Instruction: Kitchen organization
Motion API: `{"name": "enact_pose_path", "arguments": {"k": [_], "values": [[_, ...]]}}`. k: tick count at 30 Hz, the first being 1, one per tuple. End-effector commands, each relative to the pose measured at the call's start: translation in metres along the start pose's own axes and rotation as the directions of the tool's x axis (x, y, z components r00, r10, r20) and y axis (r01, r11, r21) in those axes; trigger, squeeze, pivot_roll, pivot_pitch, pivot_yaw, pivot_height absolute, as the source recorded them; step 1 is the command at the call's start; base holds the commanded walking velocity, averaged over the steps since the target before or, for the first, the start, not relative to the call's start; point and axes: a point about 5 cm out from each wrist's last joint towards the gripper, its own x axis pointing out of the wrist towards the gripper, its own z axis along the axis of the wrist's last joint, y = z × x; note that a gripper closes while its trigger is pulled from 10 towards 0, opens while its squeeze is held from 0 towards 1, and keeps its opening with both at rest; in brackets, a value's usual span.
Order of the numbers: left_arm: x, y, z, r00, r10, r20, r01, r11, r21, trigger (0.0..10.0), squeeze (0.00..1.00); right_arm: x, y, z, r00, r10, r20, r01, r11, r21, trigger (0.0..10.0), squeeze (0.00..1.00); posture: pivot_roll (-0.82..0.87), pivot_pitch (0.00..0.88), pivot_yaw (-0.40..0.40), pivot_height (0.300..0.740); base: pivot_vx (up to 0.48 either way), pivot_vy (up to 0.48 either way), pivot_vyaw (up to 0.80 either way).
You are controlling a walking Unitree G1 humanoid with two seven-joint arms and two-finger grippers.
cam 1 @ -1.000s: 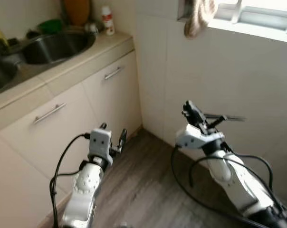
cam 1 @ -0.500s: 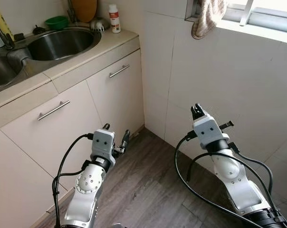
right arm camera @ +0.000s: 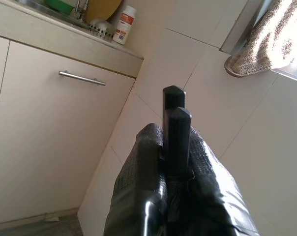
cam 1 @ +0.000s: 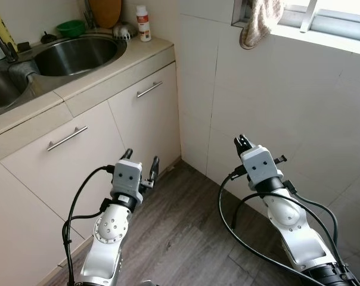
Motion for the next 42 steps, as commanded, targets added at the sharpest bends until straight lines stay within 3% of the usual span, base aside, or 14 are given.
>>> {"name": "enact_pose_path", "arguments": {"k": [1,9,12,19,32,42], "values": [[0.001,0.004,0.007,0.999,0.014,0.030,-0.015,1.000,0.017,10.0,0.00,0.000,-0.001,0.003,1.000,0.012,0.018,-0.012,0.999,-0.037,10.0,0.00,-0.15,0.004,0.048,0.740,0.000,0.000,0.00],[0.007,0.003,0.019,0.997,0.015,0.076,-0.016,1.000,0.010,10.0,0.00,0.011,-0.017,0.022,0.998,-0.001,0.070,0.003,1.000,-0.029,10.0,0.00,-0.16,0.000,0.049,0.740,0.000,0.000,0.00],[0.012,0.004,0.032,0.993,0.016,0.115,-0.016,1.000,0.004,10.0,0.00,0.025,-0.029,0.045,0.992,-0.033,0.122,0.026,0.998,0.053,10.0,0.00,-0.16,0.000,0.039,0.740,0.000,0.000,0.00],[0.016,0.007,0.044,0.988,0.036,0.147,-0.036,0.999,-0.003,10.0,0.00,0.032,-0.014,0.057,0.986,-0.115,0.118,0.087,0.972,0.219,10.0,0.00,-0.14,0.000,0.034,0.740,0.000,0.000,0.00],[0.012,0.002,0.039,0.995,0.018,0.095,-0.018,1.000,0.006,10.0,0.00,0.034,-0.013,0.054,0.990,-0.123,0.075,0.102,0.966,0.236,10.0,0.00,-0.12,0.000,0.028,0.740,0.000,0.000,0.00],[0.013,0.004,0.041,0.996,0.007,0.086,-0.008,1.000,0.010,10.0,0.00,0.031,-0.012,0.046,0.991,-0.120,0.055,0.108,0.976,0.187,10.0,0.00,-0.12,0.000,0.043,0.740,0.000,0.000,0.00]]}}
